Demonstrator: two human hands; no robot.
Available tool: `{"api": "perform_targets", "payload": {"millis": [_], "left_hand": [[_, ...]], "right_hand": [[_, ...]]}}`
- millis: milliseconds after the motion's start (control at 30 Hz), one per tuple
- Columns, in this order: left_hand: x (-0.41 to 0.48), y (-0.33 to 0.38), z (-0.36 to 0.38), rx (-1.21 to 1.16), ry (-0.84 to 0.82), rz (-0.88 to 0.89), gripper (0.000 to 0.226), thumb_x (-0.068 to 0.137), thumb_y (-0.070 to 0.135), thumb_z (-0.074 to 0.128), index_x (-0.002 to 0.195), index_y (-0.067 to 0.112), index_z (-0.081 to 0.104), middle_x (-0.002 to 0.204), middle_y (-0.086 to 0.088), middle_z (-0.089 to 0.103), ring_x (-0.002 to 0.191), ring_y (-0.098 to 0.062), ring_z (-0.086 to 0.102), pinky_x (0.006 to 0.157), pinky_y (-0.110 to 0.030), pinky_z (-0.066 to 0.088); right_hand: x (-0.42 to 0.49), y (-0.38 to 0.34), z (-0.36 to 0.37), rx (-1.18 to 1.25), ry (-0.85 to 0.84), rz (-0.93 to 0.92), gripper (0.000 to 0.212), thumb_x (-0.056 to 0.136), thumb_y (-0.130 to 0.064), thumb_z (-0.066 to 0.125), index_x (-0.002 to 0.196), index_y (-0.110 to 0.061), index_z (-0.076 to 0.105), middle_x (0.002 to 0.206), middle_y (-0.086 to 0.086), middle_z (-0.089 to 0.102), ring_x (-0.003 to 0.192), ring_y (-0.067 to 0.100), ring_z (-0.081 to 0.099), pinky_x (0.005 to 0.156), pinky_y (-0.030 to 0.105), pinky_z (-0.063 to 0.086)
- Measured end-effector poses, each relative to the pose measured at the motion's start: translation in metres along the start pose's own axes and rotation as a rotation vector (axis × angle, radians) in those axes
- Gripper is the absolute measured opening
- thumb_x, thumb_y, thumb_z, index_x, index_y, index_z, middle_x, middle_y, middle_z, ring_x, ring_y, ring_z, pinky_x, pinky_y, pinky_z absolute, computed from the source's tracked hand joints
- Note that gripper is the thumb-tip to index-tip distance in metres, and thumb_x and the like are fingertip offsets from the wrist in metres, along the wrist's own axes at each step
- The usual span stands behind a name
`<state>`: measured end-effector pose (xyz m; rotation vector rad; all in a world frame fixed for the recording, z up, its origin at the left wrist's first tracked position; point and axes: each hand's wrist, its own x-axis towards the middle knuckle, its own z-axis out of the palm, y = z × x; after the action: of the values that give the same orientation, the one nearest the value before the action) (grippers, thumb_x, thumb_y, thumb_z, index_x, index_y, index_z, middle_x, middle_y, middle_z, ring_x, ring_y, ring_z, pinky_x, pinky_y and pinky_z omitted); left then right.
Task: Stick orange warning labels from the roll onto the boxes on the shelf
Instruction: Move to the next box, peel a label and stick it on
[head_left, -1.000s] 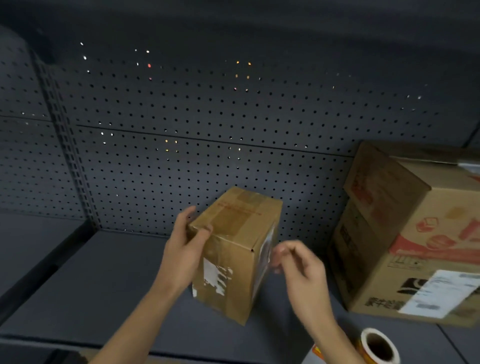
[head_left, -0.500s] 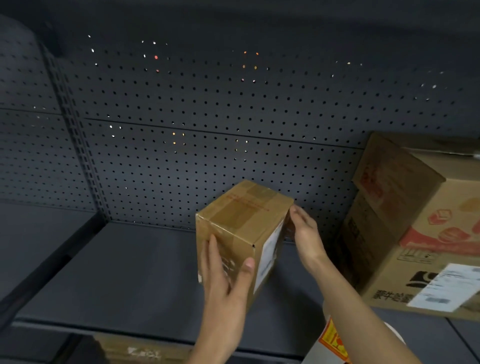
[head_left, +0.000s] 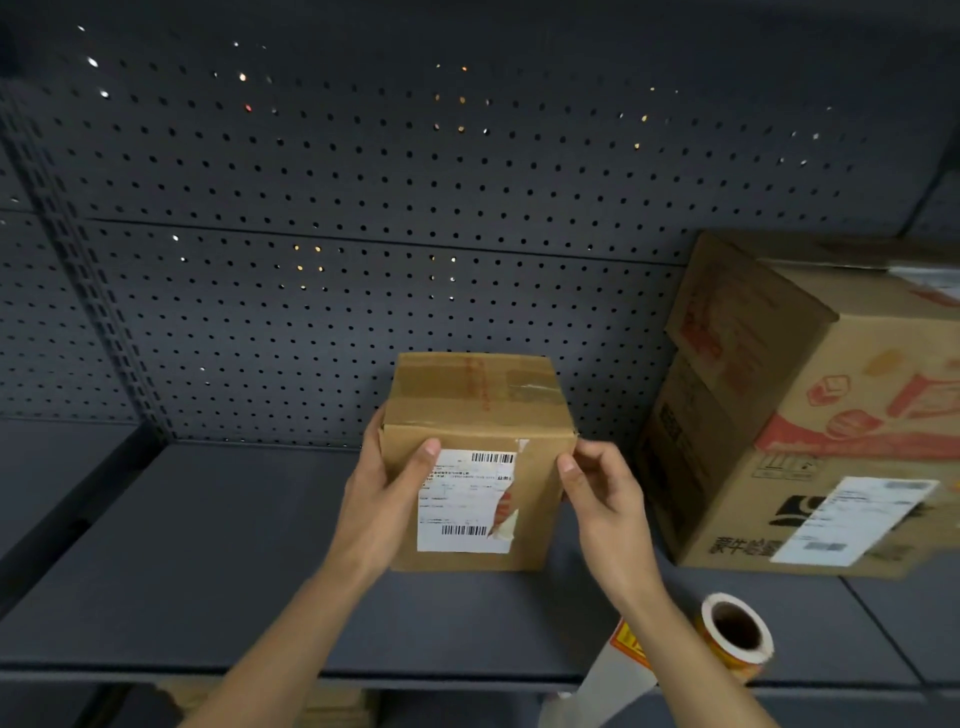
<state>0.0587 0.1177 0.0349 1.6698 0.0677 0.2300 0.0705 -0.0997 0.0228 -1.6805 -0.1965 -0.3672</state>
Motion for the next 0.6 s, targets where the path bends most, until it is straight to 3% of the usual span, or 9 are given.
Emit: {"api": "perform_targets", "payload": {"millis": [133,200,267,400,500,600], "left_hand": [[0.005,-0.001,0.000,0.031,-0.020,-0.010,0.085,0.076,0.071,0.061,0.149,0.044,0.030,0.124,0.027,0.065,0.115,0.007,0.060,0.109,-0.040,0.044],[0.003,-0.004,-0.002,0.073,0.011,-0.016,0.096,0.076,0.077,0.060,0.154,0.046,0.012,0.143,0.023,0.052,0.133,0.000,0.049,0.116,-0.043,0.036],[-0.003,-0.009,-0.004,0.127,0.100,0.012,0.099,0.076,0.079,0.058,0.154,0.044,0.009,0.156,0.015,0.037,0.144,-0.008,0.035,0.119,-0.047,0.031],[-0.030,-0.023,0.002,0.158,0.287,0.154,0.069,0.080,0.066,0.058,0.131,0.024,0.040,0.131,0.006,0.044,0.126,-0.013,0.043,0.108,-0.039,0.039],[-0.052,-0.028,0.016,0.252,0.211,0.263,0.017,0.089,0.042,0.062,0.098,0.029,0.056,0.106,0.007,0.055,0.105,-0.017,0.055,0.086,-0.029,0.045],[-0.072,-0.035,0.037,0.369,0.100,0.388,0.010,0.085,0.034,0.060,0.090,0.026,0.063,0.100,0.010,0.056,0.099,-0.012,0.056,0.080,-0.025,0.044]], "right_hand": [[0.005,0.001,-0.003,-0.014,-0.007,0.011,0.020,0.096,-0.030,0.057,0.110,-0.018,0.064,0.106,-0.002,0.072,0.102,0.017,0.067,0.091,0.045,0.055],[0.007,0.000,-0.004,-0.004,-0.011,0.028,0.018,0.098,-0.023,0.057,0.113,-0.018,0.065,0.106,-0.003,0.073,0.101,0.015,0.068,0.090,0.042,0.056],[0.007,0.000,-0.009,-0.027,-0.010,0.048,0.018,0.099,-0.021,0.058,0.115,-0.020,0.066,0.106,-0.006,0.073,0.102,0.014,0.068,0.091,0.043,0.056],[0.000,0.003,-0.029,-0.124,0.030,0.054,0.017,0.098,-0.018,0.061,0.112,-0.022,0.068,0.105,-0.007,0.071,0.100,0.007,0.066,0.092,0.042,0.055],[-0.012,0.005,-0.051,-0.270,0.057,0.050,0.014,0.097,-0.012,0.062,0.106,-0.019,0.071,0.100,-0.005,0.072,0.093,0.007,0.066,0.087,0.036,0.054],[-0.028,0.006,-0.071,-0.422,0.041,0.071,0.014,0.094,-0.012,0.064,0.102,-0.021,0.073,0.099,-0.009,0.071,0.090,0.004,0.066,0.083,0.027,0.053]]}}
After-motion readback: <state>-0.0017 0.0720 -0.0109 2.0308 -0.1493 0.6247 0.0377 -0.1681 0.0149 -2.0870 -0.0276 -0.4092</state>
